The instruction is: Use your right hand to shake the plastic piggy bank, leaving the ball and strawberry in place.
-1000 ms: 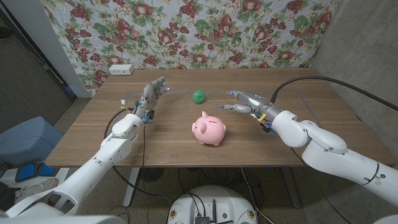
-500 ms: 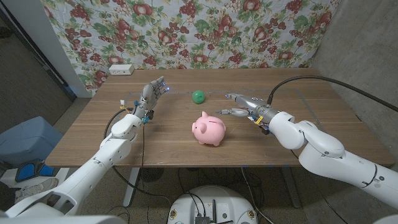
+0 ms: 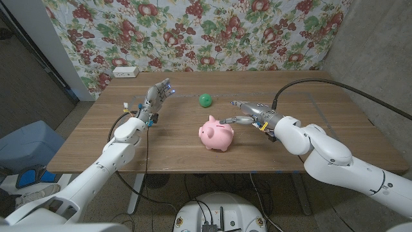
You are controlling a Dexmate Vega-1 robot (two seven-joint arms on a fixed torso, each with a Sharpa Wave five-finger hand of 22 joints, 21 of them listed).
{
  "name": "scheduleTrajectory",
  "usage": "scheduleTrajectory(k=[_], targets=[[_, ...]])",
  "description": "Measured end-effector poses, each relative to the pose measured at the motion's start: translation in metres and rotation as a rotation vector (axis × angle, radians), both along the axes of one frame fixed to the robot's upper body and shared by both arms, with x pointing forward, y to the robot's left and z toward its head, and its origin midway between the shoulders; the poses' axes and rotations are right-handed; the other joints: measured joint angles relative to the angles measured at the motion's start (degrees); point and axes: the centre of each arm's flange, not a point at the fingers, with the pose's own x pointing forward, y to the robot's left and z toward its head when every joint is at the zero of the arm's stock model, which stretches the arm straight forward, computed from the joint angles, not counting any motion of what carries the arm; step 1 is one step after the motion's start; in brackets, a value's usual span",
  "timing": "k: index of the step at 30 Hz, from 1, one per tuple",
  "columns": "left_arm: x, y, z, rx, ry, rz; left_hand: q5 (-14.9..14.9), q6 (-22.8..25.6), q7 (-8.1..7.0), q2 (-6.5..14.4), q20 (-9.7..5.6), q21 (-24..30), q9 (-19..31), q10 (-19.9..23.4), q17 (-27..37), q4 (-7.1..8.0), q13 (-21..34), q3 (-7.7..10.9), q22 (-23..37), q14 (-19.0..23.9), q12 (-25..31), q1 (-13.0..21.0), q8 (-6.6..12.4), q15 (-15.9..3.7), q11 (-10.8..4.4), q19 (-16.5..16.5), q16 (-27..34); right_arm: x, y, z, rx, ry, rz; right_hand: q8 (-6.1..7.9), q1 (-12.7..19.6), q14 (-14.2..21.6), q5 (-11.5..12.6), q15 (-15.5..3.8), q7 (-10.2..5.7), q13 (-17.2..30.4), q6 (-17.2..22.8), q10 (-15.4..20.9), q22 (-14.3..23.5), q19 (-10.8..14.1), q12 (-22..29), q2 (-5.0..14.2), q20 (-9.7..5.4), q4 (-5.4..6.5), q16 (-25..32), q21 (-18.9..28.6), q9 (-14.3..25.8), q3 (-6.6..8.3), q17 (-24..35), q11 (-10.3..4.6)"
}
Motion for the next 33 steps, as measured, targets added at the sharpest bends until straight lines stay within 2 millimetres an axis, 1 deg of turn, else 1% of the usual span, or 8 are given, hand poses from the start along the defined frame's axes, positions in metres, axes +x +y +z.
scheduleTrajectory(k=[5,8,16,18,19,21,31,33], targets=[[0.000,0.001,0.000,0.000,-0.001,-0.001,0.00,0.00,0.00,0.00,0.00,-0.35,0.00,0.00,0.00,0.00,0.00,0.00,0.00,0.00,0.00,0.00,0.00,0.00,0.00,0.00,0.00,-0.001,0.004,-0.001,-0.013,0.019,-0.006,0.00,0.01,-0.98,0.18,0.81,0.42,0.00,-1.03,-1.11,0.00,-0.94,0.00,-0.01,0.53,0.08,-0.43,-0.66,0.00,-0.41,0.00,0.50],[0.000,0.002,0.000,-0.001,-0.002,-0.001,0.00,0.00,0.00,0.00,0.00,-0.35,0.00,0.00,0.00,0.00,0.00,0.00,0.08,0.00,0.00,0.00,0.00,0.00,0.00,0.00,0.00,-0.001,0.007,-0.002,-0.022,0.032,-0.012,0.00,0.90,-1.49,0.53,1.31,0.62,0.25,-2.05,-1.93,0.00,-1.91,0.00,-0.90,0.69,0.07,-0.43,-1.08,0.27,-0.79,0.00,0.90],[0.000,0.003,-0.001,0.001,-0.002,-0.004,0.00,0.00,0.00,-0.31,0.21,-0.56,0.00,0.31,0.00,0.00,0.00,0.00,0.30,0.00,0.00,-0.31,0.00,0.00,-0.31,0.21,0.00,-0.003,0.012,-0.003,-0.047,0.064,-0.024,0.00,1.28,-2.91,0.53,1.73,0.53,0.51,-4.87,-4.00,-0.01,-2.35,0.00,-1.28,1.12,0.16,-0.64,-1.52,0.28,-1.92,0.29,1.31],[0.000,0.003,-0.001,0.000,-0.002,-0.004,0.00,0.00,0.00,-0.31,0.21,-0.56,0.00,0.31,0.00,0.00,0.00,0.00,0.30,0.00,0.00,-0.31,0.00,0.00,-0.31,0.21,0.00,-0.003,0.014,-0.004,-0.053,0.075,-0.026,0.00,1.29,-3.24,0.64,2.01,0.62,0.51,-5.54,-4.30,-0.01,-2.35,0.00,-1.28,1.12,-0.10,-0.64,-1.52,0.27,-2.17,0.29,1.44],[0.000,0.003,-0.001,0.000,-0.002,-0.004,0.00,0.00,0.00,-0.31,0.20,-0.56,0.00,0.31,0.00,0.00,0.00,0.00,0.30,0.00,0.00,-0.31,0.00,0.00,-0.31,0.21,0.00,-0.003,0.014,-0.004,-0.055,0.081,-0.030,0.00,1.29,-3.43,0.87,1.83,0.61,0.51,-5.92,-4.49,-0.01,-2.35,0.00,-1.27,1.12,0.14,-0.64,-1.52,0.27,-2.38,0.29,1.62],[-0.001,0.004,-0.001,0.000,-0.002,-0.005,0.00,0.00,0.00,-0.31,0.21,-0.77,0.00,0.31,0.00,0.00,0.00,0.00,0.30,0.00,0.00,-0.31,0.00,0.00,-0.31,0.21,0.00,-0.003,0.014,-0.004,-0.059,0.087,-0.033,0.00,1.85,-3.64,0.87,2.04,0.60,0.51,-5.92,-4.91,-0.01,-2.37,0.00,-0.71,1.15,0.14,-0.64,-1.52,0.27,-2.37,0.29,1.44],[-0.002,0.004,-0.005,-0.002,0.001,-0.005,0.00,0.00,0.00,-0.30,0.42,-0.98,0.00,0.31,0.00,0.00,0.00,0.00,0.29,0.21,0.00,-0.30,0.00,0.22,-0.31,0.42,0.00,-0.004,0.022,-0.006,-0.092,0.130,-0.048,0.00,2.81,-4.14,1.32,2.55,0.82,0.80,-6.76,-5.75,-0.01,-2.68,0.00,0.22,1.46,0.14,-0.64,-1.99,0.53,-2.37,0.28,2.27],[-0.003,0.004,-0.005,-0.002,0.001,-0.005,0.00,0.00,0.00,-0.30,0.42,-0.98,0.00,0.31,0.00,0.00,0.00,0.00,0.29,0.31,0.00,-0.30,0.00,0.32,-0.31,0.42,0.00,-0.004,0.023,-0.007,-0.100,0.138,-0.053,0.00,4.29,-4.14,1.46,2.55,0.91,0.80,-6.84,-5.82,-0.01,-2.97,0.00,-0.07,1.75,0.14,-0.64,-1.99,0.53,-2.37,0.28,2.34]])
